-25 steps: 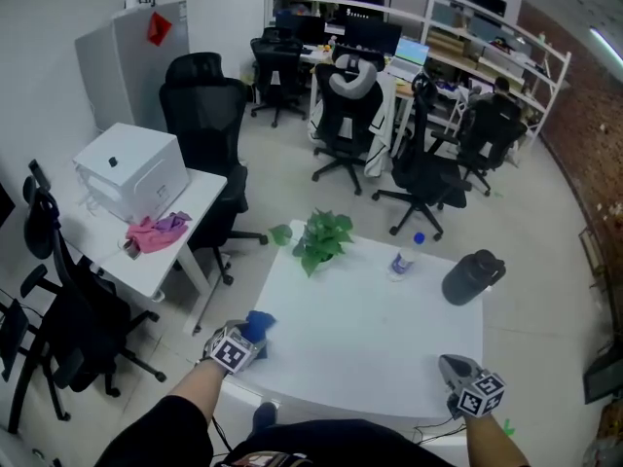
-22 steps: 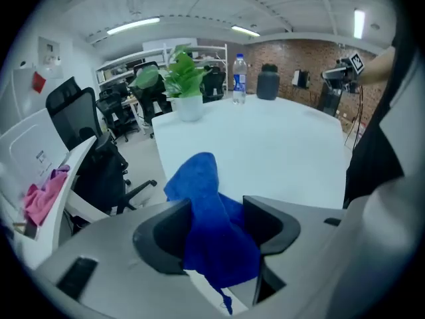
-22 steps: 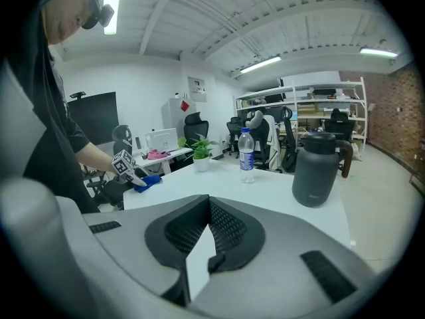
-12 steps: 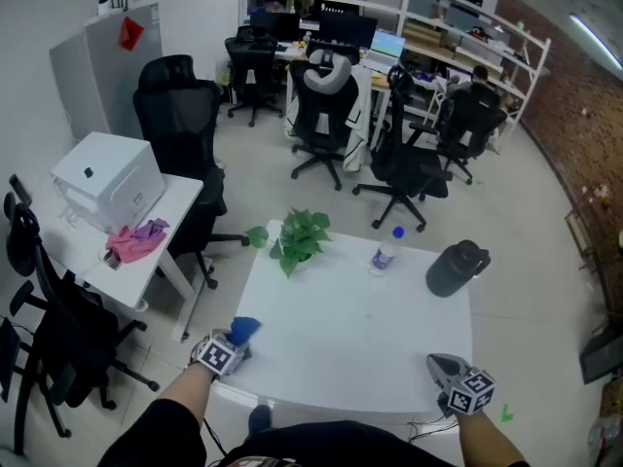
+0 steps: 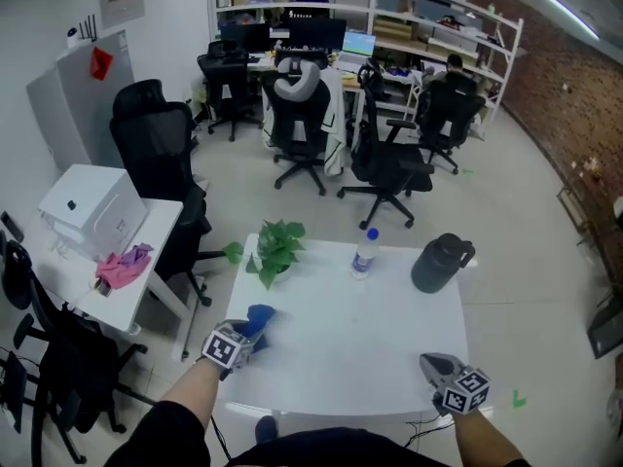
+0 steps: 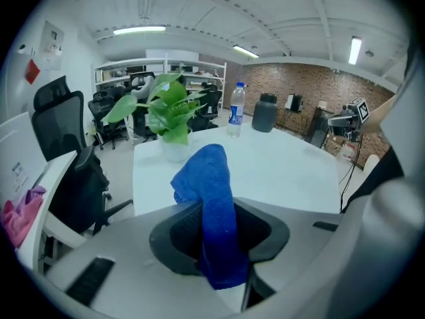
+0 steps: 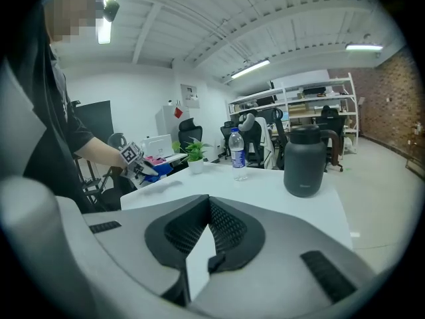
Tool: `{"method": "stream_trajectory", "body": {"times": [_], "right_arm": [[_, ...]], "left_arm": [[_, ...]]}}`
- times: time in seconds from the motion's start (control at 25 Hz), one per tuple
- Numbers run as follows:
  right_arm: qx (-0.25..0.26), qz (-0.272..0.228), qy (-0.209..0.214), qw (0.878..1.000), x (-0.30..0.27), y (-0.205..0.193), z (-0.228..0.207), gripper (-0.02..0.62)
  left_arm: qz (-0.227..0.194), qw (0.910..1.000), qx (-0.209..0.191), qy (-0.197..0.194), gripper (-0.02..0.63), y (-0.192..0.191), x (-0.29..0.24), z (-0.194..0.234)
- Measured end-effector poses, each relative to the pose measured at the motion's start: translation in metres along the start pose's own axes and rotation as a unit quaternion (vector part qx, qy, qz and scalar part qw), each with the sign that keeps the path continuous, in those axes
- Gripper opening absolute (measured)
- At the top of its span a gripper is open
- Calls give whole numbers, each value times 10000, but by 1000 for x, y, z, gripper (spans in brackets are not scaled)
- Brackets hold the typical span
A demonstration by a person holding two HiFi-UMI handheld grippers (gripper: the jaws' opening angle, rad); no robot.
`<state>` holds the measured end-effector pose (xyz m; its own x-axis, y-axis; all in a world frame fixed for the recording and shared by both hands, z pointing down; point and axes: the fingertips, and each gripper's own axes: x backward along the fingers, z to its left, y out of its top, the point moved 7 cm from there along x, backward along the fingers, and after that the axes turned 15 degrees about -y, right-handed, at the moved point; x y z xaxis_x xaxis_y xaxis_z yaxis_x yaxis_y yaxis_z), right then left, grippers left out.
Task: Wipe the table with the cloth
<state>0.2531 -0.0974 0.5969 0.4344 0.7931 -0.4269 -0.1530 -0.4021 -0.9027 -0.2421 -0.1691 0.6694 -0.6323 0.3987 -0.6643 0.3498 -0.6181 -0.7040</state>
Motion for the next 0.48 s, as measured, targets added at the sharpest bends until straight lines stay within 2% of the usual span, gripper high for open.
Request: {"method": "stream_trajectory", "body": {"times": [0.24,0.36,0.48], "right_arm": [[-69,-132,-41,9999,6,-4,-17,14],[-92,-120,-79,9999,10,-5,-29,14],[-124,-145,-115,9998,13,-8,-43,14]], "left_arm": [[-9,9960,-625,-641,106,77,-76,-46],[138,9907,-999,-909,106,108,-123,-77],[430,9858,-1230,-1062,106,123,-170,-99]]}}
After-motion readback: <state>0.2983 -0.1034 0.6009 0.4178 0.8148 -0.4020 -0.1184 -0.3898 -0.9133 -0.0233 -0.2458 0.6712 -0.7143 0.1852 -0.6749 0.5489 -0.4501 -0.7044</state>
